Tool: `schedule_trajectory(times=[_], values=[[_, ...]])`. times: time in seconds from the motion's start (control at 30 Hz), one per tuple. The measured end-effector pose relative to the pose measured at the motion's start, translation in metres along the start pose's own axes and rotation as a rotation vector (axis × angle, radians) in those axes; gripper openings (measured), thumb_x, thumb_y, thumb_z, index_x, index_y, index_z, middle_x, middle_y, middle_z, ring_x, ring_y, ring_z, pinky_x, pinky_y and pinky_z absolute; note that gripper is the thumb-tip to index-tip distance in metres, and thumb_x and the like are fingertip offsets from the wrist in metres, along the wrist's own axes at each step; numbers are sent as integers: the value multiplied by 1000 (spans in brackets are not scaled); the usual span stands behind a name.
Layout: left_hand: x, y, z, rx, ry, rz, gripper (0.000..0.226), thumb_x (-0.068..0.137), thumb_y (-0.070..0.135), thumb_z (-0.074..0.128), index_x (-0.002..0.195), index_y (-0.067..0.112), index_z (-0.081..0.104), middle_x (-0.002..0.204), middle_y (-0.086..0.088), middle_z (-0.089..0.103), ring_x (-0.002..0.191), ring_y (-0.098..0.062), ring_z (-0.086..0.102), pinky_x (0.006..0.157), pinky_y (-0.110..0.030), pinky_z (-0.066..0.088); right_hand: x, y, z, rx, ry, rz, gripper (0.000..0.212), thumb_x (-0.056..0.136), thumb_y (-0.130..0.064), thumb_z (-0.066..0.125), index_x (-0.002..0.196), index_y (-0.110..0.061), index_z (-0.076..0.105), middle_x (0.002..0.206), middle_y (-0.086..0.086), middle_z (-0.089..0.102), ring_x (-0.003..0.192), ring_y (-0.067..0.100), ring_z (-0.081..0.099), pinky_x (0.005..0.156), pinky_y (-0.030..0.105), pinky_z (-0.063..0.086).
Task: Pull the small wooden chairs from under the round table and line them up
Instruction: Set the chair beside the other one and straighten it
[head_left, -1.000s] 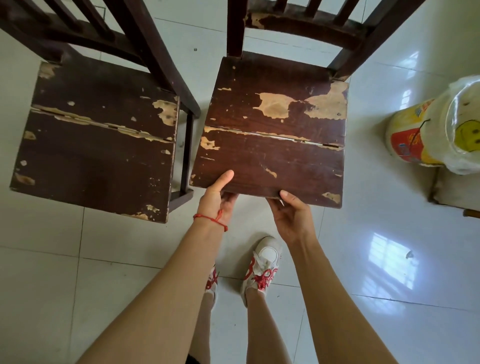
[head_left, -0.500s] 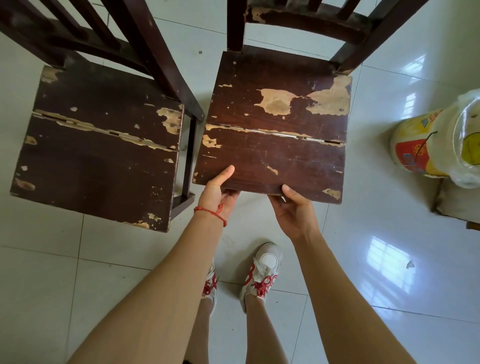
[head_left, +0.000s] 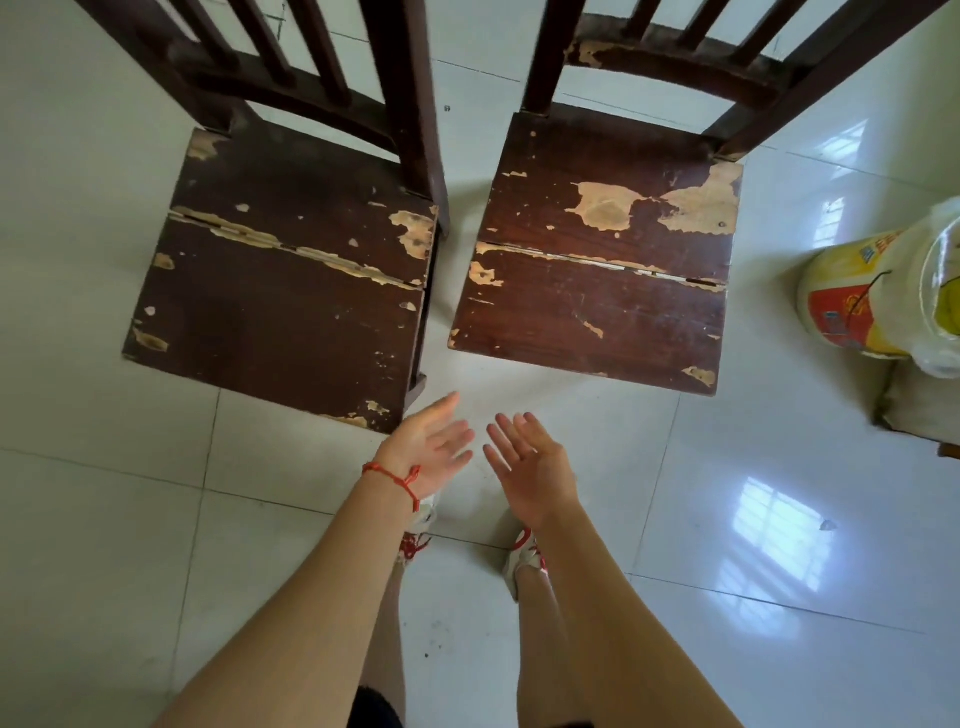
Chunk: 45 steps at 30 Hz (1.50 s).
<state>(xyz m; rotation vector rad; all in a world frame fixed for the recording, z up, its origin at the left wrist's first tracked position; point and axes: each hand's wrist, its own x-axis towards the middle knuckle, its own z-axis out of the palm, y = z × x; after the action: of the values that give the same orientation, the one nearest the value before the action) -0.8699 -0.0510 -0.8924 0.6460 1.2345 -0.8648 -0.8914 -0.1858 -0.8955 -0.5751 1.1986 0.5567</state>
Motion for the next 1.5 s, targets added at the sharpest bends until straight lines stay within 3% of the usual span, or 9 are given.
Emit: schedule_trajectory(times=[0.13,0.27,0.33,0.5,0.7,0.87,1.1,1.27,1.5], values=[[-25,10,-44,127,-26,-200,97,75,63,49,140,-2,19,142,-17,38,127,-28,41,105,-47,30,-12,55,24,-106,42,67,51,89,-8,47,137,-12,31,131,12,49,125,27,43,107,41,32],[-41,35,-94,84,115,-242,107,61,79,48,126,-6,41,107,-19,57,101,-31,54,105,-46,35,-17,103,54,-135,104,121,48,90,-6,45,136,-11,33,129,10,48,129,27,40,109,40,28],[-47,56,-121,19,156,-182,109,59,79,49,130,-3,37,118,-18,55,106,-30,54,103,-44,37,-19,126,74,-103,90,158,50,90,-6,46,137,-8,31,126,11,49,129,28,40,108,39,29],[-47,103,-155,-37,281,110,83,78,60,50,139,10,27,143,-12,39,127,-28,43,100,-45,36,-12,156,118,-47,29,193,29,93,-23,45,117,-9,50,131,11,51,125,25,45,103,36,35],[-33,130,-159,-254,195,241,23,81,21,64,98,11,53,114,-14,55,96,-25,57,86,-41,47,19,153,153,285,-24,78,26,85,-23,59,108,-14,56,121,7,55,121,26,48,109,40,32],[-23,133,-156,-282,169,200,37,77,8,65,112,7,53,114,-17,58,105,-31,55,85,-45,49,28,146,156,356,-16,21,36,81,-7,61,116,-4,55,113,13,61,112,29,55,97,42,45],[-19,128,-148,-274,89,296,20,82,-6,53,94,10,58,101,-13,60,98,-30,57,75,-44,49,33,133,151,244,-43,-67,26,79,13,50,93,-6,61,93,9,64,94,21,60,85,32,54],[-13,133,-124,-269,53,356,23,80,-9,52,95,8,58,98,-11,61,96,-28,59,85,-45,49,37,103,154,194,-80,-152,31,79,14,49,78,-11,68,73,1,73,82,17,67,73,29,57],[2,150,-99,-257,19,395,28,80,-7,54,104,7,56,99,-11,62,95,-28,60,71,-39,54,50,70,162,190,-122,-172,25,79,15,49,84,-7,61,73,1,71,80,16,66,71,26,56]])
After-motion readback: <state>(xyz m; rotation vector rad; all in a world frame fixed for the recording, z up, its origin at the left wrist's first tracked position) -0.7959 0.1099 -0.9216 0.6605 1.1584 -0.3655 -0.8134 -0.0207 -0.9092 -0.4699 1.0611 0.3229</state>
